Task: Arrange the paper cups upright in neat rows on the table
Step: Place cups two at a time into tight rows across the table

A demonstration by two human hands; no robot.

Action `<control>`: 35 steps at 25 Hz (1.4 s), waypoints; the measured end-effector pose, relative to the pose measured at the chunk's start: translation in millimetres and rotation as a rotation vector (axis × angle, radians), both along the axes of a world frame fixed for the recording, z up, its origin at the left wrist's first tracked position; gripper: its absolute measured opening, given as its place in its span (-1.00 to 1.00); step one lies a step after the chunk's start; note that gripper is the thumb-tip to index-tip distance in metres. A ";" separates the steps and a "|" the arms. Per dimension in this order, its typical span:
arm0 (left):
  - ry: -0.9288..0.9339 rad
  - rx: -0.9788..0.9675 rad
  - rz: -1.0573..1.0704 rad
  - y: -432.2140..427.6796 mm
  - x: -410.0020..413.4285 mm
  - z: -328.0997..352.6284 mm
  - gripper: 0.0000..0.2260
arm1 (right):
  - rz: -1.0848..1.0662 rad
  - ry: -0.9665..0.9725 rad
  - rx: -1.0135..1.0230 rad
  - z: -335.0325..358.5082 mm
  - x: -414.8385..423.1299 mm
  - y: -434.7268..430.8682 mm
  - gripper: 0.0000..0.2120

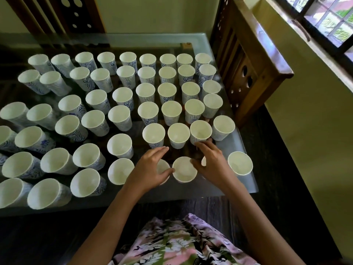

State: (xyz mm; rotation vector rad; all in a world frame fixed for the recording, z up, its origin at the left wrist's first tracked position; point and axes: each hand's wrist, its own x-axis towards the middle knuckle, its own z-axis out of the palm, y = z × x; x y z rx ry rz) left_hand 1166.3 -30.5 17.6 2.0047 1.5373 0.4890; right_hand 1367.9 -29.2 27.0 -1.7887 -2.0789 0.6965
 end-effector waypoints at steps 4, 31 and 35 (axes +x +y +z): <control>0.018 0.031 -0.027 36.0 41.0 6.3 -0.43 | -0.115 -0.034 0.051 2.4 43.6 34.0 -0.53; 0.104 -0.119 -0.086 93.2 134.7 -3.9 -0.31 | 0.011 -0.072 -0.050 -16.8 125.7 76.0 -0.33; 0.107 -0.124 -0.110 87.8 136.2 -4.0 -0.31 | -0.009 -0.073 -0.056 -13.6 126.3 66.8 -0.32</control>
